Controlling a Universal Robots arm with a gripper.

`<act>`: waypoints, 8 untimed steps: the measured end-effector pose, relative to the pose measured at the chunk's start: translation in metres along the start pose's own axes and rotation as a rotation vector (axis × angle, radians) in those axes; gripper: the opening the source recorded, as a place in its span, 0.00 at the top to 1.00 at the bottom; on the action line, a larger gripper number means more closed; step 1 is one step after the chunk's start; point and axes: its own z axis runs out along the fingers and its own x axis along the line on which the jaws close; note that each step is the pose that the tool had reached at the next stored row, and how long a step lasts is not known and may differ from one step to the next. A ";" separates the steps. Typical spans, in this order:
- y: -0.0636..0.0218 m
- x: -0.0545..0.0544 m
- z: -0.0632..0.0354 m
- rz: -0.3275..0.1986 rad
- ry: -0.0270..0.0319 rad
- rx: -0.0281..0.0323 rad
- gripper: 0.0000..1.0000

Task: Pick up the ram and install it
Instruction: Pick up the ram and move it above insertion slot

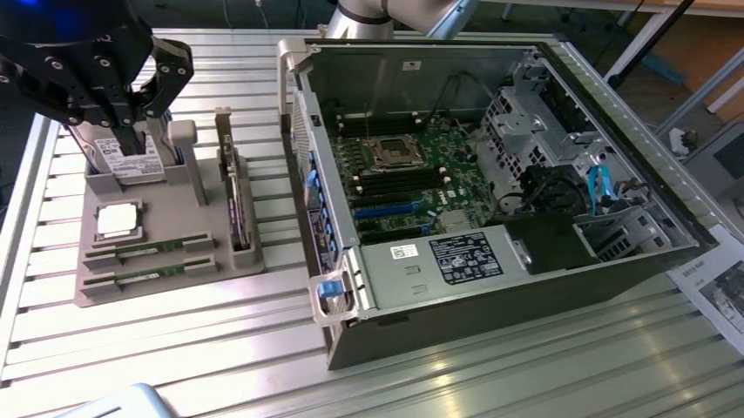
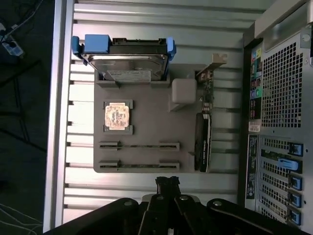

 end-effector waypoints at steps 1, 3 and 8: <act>0.0000 0.000 0.0000 -0.012 0.0005 -0.0003 0.90; 0.0000 0.000 0.0000 -0.035 0.0015 -0.0009 0.90; -0.0001 0.000 0.0001 -0.098 0.0046 -0.0022 0.90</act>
